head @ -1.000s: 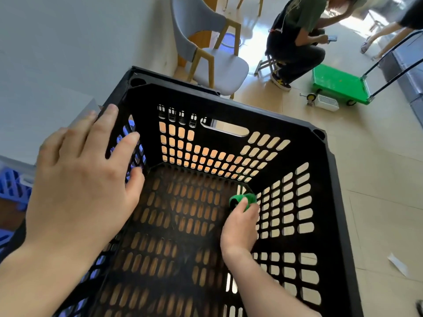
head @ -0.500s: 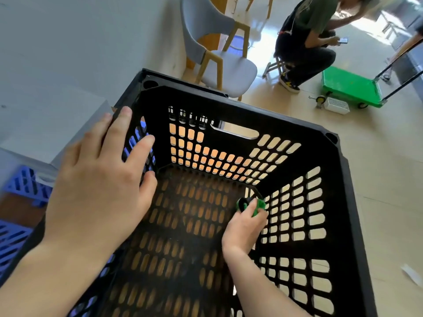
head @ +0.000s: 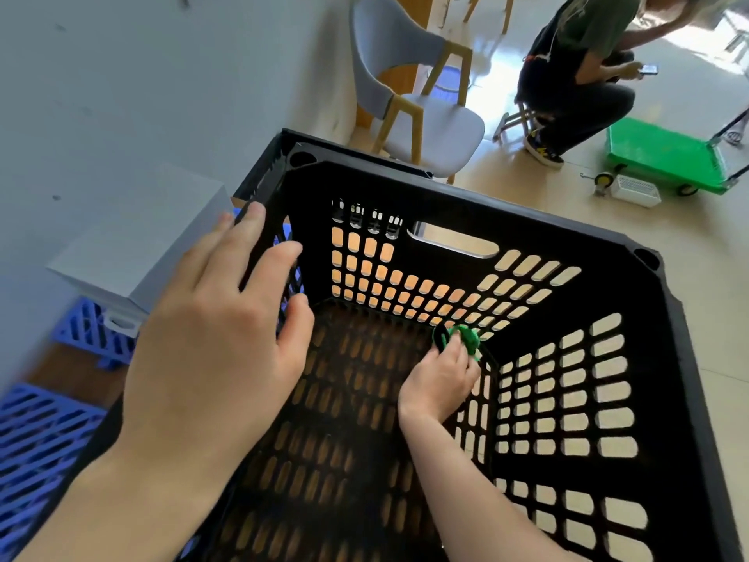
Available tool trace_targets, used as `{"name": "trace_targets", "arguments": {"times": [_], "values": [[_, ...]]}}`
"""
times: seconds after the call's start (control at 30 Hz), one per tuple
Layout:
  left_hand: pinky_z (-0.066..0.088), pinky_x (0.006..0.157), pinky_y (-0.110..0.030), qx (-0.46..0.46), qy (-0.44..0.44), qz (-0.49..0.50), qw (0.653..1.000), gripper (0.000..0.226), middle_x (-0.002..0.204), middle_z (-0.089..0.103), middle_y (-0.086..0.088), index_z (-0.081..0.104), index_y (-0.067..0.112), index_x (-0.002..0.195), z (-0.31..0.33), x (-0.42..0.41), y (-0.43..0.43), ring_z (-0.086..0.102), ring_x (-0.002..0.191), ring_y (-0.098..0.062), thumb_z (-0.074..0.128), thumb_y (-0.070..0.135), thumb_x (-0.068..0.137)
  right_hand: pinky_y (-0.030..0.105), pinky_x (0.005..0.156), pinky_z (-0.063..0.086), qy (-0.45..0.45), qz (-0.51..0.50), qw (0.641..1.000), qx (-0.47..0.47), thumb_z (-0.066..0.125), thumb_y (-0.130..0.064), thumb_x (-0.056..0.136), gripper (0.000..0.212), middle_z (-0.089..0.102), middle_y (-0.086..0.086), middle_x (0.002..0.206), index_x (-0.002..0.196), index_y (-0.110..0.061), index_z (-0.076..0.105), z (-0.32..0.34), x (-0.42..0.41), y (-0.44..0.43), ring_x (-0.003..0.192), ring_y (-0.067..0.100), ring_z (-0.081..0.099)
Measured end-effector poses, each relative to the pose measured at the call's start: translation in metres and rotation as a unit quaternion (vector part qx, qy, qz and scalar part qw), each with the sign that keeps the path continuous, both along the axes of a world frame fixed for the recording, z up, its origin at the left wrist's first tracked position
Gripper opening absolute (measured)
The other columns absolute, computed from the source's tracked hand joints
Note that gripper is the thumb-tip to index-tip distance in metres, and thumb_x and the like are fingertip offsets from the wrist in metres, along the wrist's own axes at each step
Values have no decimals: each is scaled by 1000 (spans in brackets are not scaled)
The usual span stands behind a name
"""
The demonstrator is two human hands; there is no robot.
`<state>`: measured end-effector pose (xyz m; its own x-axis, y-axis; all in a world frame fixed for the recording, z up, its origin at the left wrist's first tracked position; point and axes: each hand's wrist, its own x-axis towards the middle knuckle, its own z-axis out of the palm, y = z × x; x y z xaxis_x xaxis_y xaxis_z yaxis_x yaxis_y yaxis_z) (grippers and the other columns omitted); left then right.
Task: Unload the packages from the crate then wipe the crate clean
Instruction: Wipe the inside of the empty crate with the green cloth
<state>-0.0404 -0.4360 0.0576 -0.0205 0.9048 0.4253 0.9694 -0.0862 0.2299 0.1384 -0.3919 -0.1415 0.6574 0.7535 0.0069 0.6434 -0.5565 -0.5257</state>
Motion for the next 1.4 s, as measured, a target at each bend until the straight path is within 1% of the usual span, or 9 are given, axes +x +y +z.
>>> {"name": "trace_targets", "arguments": {"times": [0.2, 0.37, 0.5, 0.63, 0.77, 0.97, 1.13, 1.33, 1.4], "values": [[39, 104, -45, 4, 21, -5, 1000, 40, 141, 51, -19, 62, 6, 123, -3, 1, 0, 48, 130, -39, 52, 22, 88, 37, 108, 36, 20, 65, 996, 53, 57, -14, 93, 43, 61, 4, 127, 136, -10, 51, -8, -18, -4, 124, 23, 44], [38, 105, -44, 11, 33, 2, 999, 32, 142, 50, -17, 61, 8, 125, -5, 0, -1, 45, 131, -37, 52, 19, 96, 38, 109, 39, 13, 232, 971, 58, 57, -20, 94, 43, 61, 1, 128, 136, -11, 52, -9, -58, 0, 125, 22, 47], [42, 100, -45, 10, 33, 4, 999, 35, 141, 52, -17, 62, 7, 123, -5, 0, 0, 47, 130, -37, 52, 22, 93, 39, 102, 46, -1, 232, 970, 77, 65, -17, 88, 44, 65, 4, 119, 131, -7, 56, -12, -78, 9, 116, 26, 55], [40, 102, -42, 7, 32, 5, 999, 38, 140, 52, -16, 62, 8, 124, -3, 0, 0, 48, 130, -36, 53, 23, 90, 36, 103, 44, -47, 426, 897, 111, 65, -14, 87, 49, 62, 5, 126, 134, -8, 52, -18, -86, 5, 116, 26, 55], [40, 102, -40, 10, 29, 7, 999, 38, 140, 53, -15, 61, 9, 125, -1, 0, 1, 49, 128, -35, 54, 22, 90, 33, 116, 26, -51, 450, 889, 67, 51, -20, 96, 49, 50, 2, 141, 143, -10, 39, -28, -100, 19, 130, 21, 42], [40, 103, -41, 4, 36, 6, 999, 37, 138, 54, -16, 61, 8, 125, -2, -2, 0, 50, 125, -36, 59, 18, 88, 35, 101, 44, -89, 530, 835, 121, 65, -9, 84, 36, 67, 4, 115, 119, -8, 64, -36, -77, -34, 109, 24, 59], [42, 102, -42, -5, 38, -1, 999, 37, 139, 53, -16, 60, 8, 124, -2, -4, 1, 49, 126, -36, 55, 18, 89, 34, 99, 44, -93, 582, 793, 154, 54, -16, 93, 35, 62, -2, 125, 127, -15, 58, -43, -72, -122, 112, 21, 56], [45, 100, -46, -21, 45, -10, 999, 39, 142, 50, -17, 60, 7, 124, -2, -6, -1, 47, 130, -36, 56, 19, 88, 33, 99, 45, -99, 591, 788, 143, 52, -12, 89, 41, 60, -2, 127, 130, -14, 57, -21, -69, -111, 112, 18, 54], [45, 100, -47, -22, 38, -9, 999, 39, 142, 50, -17, 60, 6, 124, -2, -7, -1, 46, 131, -37, 57, 18, 87, 34, 102, 44, -85, 511, 839, 165, 55, -4, 83, 45, 62, 1, 124, 127, -10, 59, -5, -62, -79, 112, 18, 53]]}}
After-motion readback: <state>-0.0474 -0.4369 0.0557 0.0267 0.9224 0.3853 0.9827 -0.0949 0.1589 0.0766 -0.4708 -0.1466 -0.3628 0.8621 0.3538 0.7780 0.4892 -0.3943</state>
